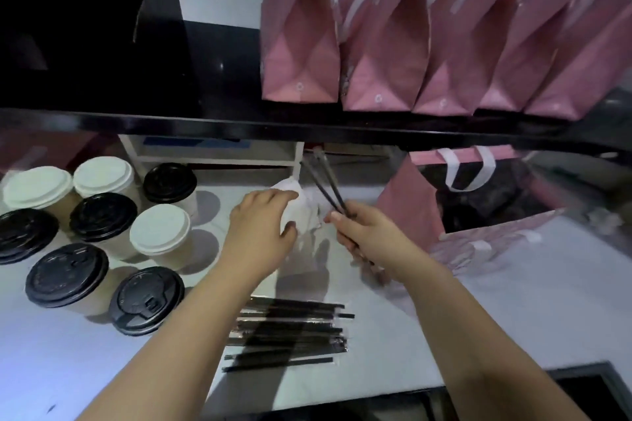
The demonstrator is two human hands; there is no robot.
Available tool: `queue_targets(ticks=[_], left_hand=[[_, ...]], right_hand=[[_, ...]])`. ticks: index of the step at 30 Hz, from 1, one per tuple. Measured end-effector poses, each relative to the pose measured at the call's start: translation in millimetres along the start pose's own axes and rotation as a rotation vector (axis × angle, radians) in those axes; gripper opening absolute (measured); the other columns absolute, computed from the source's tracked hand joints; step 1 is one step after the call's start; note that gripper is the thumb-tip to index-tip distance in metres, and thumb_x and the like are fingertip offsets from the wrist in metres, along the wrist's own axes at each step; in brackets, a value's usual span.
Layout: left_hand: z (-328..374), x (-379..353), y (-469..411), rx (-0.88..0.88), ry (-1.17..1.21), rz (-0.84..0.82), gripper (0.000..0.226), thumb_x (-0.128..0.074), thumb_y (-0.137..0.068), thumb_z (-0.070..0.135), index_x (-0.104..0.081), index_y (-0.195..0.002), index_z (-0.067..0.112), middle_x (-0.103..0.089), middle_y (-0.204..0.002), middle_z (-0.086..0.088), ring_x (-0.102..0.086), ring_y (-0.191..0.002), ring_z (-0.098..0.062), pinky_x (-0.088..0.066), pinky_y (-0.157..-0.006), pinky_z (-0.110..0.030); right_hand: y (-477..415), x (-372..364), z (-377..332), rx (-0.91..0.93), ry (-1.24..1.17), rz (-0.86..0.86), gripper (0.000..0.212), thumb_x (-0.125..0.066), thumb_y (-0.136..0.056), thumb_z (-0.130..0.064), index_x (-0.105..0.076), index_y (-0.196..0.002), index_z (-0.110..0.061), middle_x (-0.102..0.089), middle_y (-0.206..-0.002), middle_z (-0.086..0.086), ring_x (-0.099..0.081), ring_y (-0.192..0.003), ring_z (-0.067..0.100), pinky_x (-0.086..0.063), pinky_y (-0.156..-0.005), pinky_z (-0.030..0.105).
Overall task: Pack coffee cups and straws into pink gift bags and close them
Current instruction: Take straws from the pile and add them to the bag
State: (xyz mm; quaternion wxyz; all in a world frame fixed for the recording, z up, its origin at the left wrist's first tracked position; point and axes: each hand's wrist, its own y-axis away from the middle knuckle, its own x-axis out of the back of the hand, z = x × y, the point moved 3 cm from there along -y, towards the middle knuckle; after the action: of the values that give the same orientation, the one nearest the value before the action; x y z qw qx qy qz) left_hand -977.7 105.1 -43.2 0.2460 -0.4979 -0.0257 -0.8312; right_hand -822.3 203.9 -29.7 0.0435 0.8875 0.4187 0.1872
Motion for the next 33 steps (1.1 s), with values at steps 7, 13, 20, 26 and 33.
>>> queue_targets(ticks=[7,13,20,26,33], left_hand=[[95,22,-69,-0.210,0.034,0.070,0.045,-0.062,-0.088,0.025,-0.056,-0.132,0.024,-0.058,-0.129,0.004,-0.043,-0.125,-0.021,-0.036,-0.103,-0.038],[170,-21,-89,-0.349,0.151,-0.013,0.025,-0.065,-0.085,0.032,-0.072,-0.108,0.023,-0.070,-0.102,0.003,-0.060,-0.101,-0.022,-0.047,-0.087,-0.038],[190,-84,-100,-0.274,-0.024,-0.082,0.041,-0.066,-0.078,0.055,-0.067,-0.112,0.033,-0.065,-0.115,0.014,-0.050,-0.116,-0.012,-0.025,-0.111,-0.043],[182,-79,-108,-0.202,0.082,-0.221,0.105,-0.079,-0.062,0.062,-0.029,-0.150,0.032,-0.028,-0.156,0.010,-0.017,-0.145,-0.010,-0.019,-0.118,-0.048],[198,-84,-107,-0.205,-0.043,-0.222,0.106,-0.076,-0.064,0.065,-0.026,-0.151,0.032,-0.019,-0.160,0.009,-0.008,-0.147,-0.009,-0.014,-0.119,-0.049]], right_hand=[[14,106,-69,0.263,-0.158,0.184,0.030,-0.044,-0.103,-0.019,-0.062,-0.080,-0.017,-0.053,-0.056,0.003,-0.045,-0.044,0.013,-0.036,-0.042,0.021],[21,198,-42,0.242,-0.007,0.218,0.025,-0.047,-0.101,-0.011,-0.067,-0.085,-0.012,-0.062,-0.064,0.005,-0.053,-0.061,0.025,-0.044,-0.059,0.032],[-5,240,17,0.162,0.284,-0.029,0.016,-0.058,-0.095,-0.009,-0.071,-0.089,-0.017,-0.067,-0.071,-0.006,-0.060,-0.066,0.001,-0.048,-0.066,0.015],[-42,266,45,0.098,0.872,-0.154,0.015,-0.058,-0.095,-0.028,-0.070,-0.103,-0.028,-0.068,-0.102,-0.003,-0.061,-0.093,0.017,-0.049,-0.084,0.032],[-54,261,49,0.249,1.169,-0.084,0.039,-0.060,-0.091,-0.030,-0.057,-0.130,-0.027,-0.061,-0.128,0.001,-0.057,-0.113,0.026,-0.043,-0.082,0.031]])
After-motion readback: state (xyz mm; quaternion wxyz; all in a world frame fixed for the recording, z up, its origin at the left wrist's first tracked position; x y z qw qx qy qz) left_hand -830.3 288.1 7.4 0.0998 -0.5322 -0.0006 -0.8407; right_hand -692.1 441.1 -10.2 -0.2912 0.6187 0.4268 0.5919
